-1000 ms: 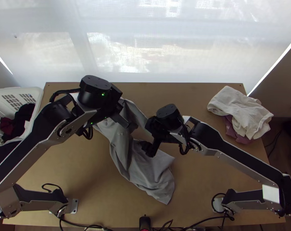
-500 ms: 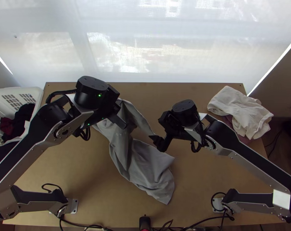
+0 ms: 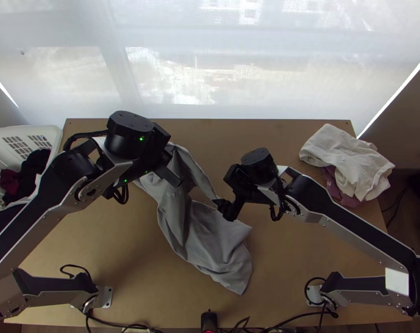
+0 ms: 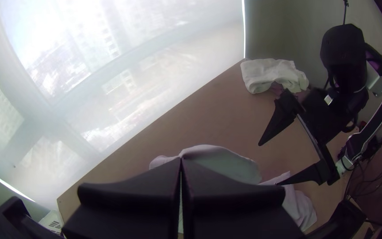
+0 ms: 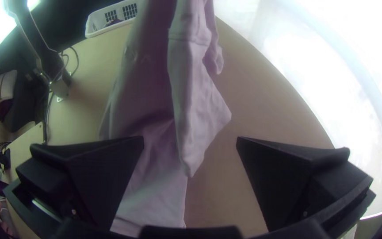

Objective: Fold the t-shirt

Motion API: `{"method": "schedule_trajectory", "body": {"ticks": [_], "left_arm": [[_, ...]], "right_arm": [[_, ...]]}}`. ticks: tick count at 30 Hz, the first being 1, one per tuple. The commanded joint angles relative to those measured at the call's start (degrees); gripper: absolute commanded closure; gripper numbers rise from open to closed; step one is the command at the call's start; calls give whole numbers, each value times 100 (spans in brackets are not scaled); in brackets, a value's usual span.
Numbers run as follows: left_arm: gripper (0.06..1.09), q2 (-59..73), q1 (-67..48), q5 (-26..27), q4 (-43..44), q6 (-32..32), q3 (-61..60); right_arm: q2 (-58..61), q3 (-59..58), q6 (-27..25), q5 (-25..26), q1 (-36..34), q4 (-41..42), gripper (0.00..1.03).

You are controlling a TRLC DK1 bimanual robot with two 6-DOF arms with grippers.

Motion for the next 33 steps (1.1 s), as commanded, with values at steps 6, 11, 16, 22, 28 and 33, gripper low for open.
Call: {"method": "schedule_trajectory", "body": {"ticks": [6,11,16,22,28,33], "left_arm": [[105,20,5,1,26,10,-12],[105,47,-48,1,44,28,6],[105,73,-48,1,44,54,32],[105,91,-48,1,53,46,41],[105,82,-13,1,53,54,41],[105,100,216,1,61,63,-135]], "right_arm": [[16,-58,50,4,130,-9,5],[297,-110,67,4,156,105,5],[754,215,50,4,262,281,7],[1264,522,-161,4,367,289,45],[1404,531,-460,-5,350,289,100],[1378,760,-530,-14,25,281,100]]}}
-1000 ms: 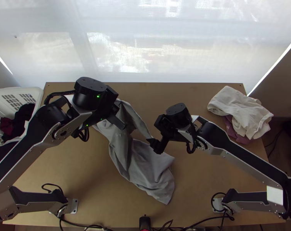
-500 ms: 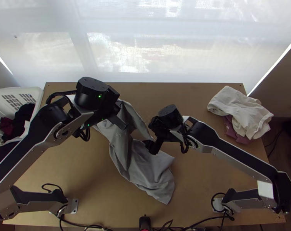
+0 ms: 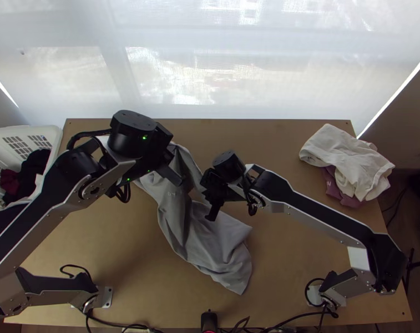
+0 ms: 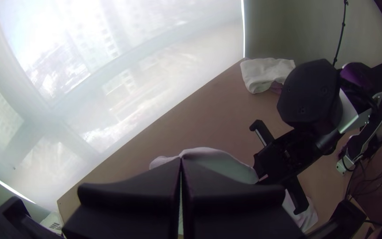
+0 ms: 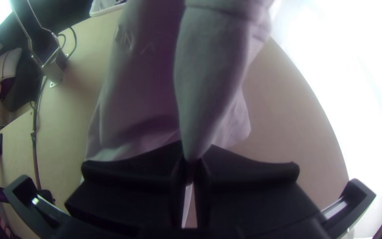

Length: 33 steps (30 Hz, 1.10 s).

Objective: Fold the t-shirt

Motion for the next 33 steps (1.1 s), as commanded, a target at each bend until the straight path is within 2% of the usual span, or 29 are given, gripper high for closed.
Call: {"method": "schedule_trajectory", "body": {"ticks": [1,11,17,18,19,21,23,24,30,33], "left_arm": [[105,21,286,1,20,24,-247],[105,38,1191,1,1083,375,-1609],[105,698,1332,-8,1848,569,-1231],[99,865,1323,1,1839,569,-1020],[87,1005,1297,1,1813,569,-827],[57,1207,1209,1,1699,569,-546],[22,1295,1086,1,1488,578,-466],[11,1295,1015,1,1347,569,-475],[11,1084,409,150,20,490,-493],[11,926,49,625,-657,490,-493]], "right_arm": [[91,323,-133,-18,-376,-26,100],[56,1017,-282,-89,-1352,-333,100],[143,1404,-379,-185,-1730,-579,100],[170,1457,-387,-194,-1774,-606,100],[196,1501,-379,-203,-1817,-623,100],[231,1545,-379,-203,-1905,-623,100],[275,1580,-379,-220,-1993,-632,100],[302,1580,-379,-229,-2046,-632,100],[574,1606,-387,-247,-2345,-641,100],[776,1650,-387,-247,-2459,-641,100]]}}
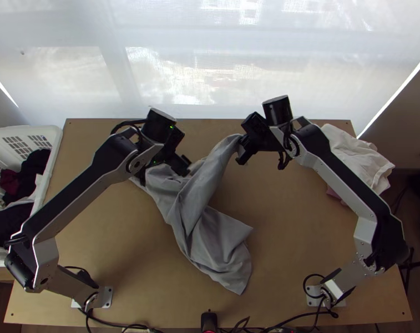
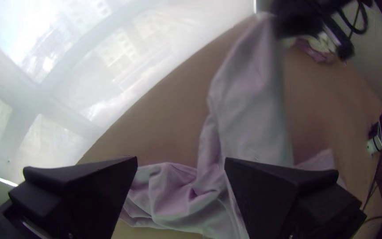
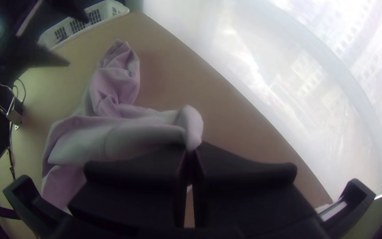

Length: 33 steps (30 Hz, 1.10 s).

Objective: Fold the t-shirt

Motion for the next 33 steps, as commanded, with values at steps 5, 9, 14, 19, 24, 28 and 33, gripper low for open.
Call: {"method": "schedule_trajectory", "body": {"ticks": [5,9,14,19,24,28,33], "left_arm": [[11,-129,-1189,1038,-1933,-37,78],[11,108,-1462,1126,-1986,-28,104],[11,565,-1673,1267,-2021,-2,289],[11,1092,-1831,1390,-2012,33,543],[11,1576,-2112,1390,-2003,51,939],[11,2006,-2279,1390,-1959,68,1273],[11,2463,-2534,1390,-1898,16,1695]], "right_arm": [[570,129,19,-11,-440,-7,100],[649,138,46,-11,-546,55,100],[649,164,72,-2,-625,99,100],[649,226,98,-2,-651,99,100],[596,235,169,-2,-669,90,100],[544,270,204,-11,-722,99,100],[517,261,213,-11,-836,90,100]]}}
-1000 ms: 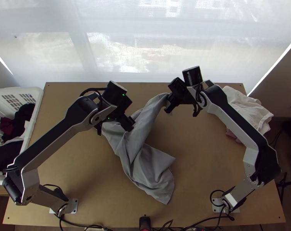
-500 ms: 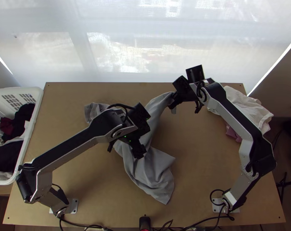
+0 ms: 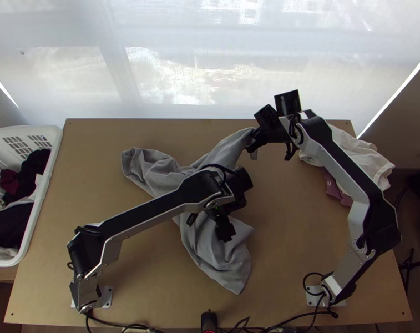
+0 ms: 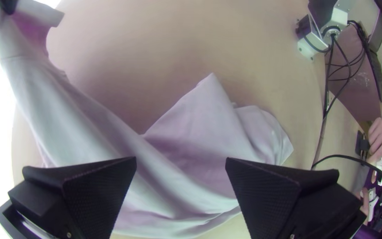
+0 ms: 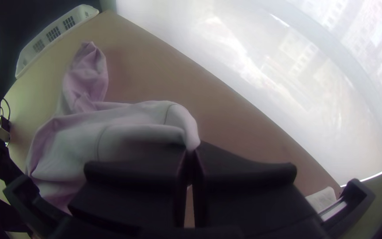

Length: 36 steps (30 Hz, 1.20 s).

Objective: Fold the t-shirt

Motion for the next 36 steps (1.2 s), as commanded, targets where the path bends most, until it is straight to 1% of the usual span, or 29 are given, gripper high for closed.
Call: {"method": "schedule_trajectory", "body": {"ticks": [1,6,19,20,22,23,25,26,27,30,31,36], "left_arm": [[11,702,-373,24,69,-63,631],[11,1010,-584,94,61,-90,983],[11,1748,-628,15,201,-274,991],[11,1810,-619,-38,201,-300,983],[17,1906,-592,-90,201,-371,974],[18,1941,-575,-99,201,-397,965],[30,2038,-513,-99,184,-459,947],[38,2082,-469,-99,140,-503,947],[50,2117,-434,-99,113,-564,947],[95,2038,-285,-99,122,-573,965],[106,1950,-232,-99,113,-547,965],[105,1045,102,-99,96,-608,965]], "right_arm": [[-42,3,36,5,-134,2,100],[-34,-15,36,5,-187,11,100],[-51,-76,71,5,-169,2,100],[-60,-76,79,5,-169,2,100],[-77,-85,79,5,-178,2,100],[-86,-85,79,5,-178,2,100],[-104,-94,79,5,-178,-15,100],[-113,-102,79,5,-178,-15,100],[-121,-102,79,5,-178,-24,100],[-183,-111,79,5,-187,-33,100],[-201,-111,71,5,-196,-33,100],[-324,-164,71,5,-275,-50,100]]}}
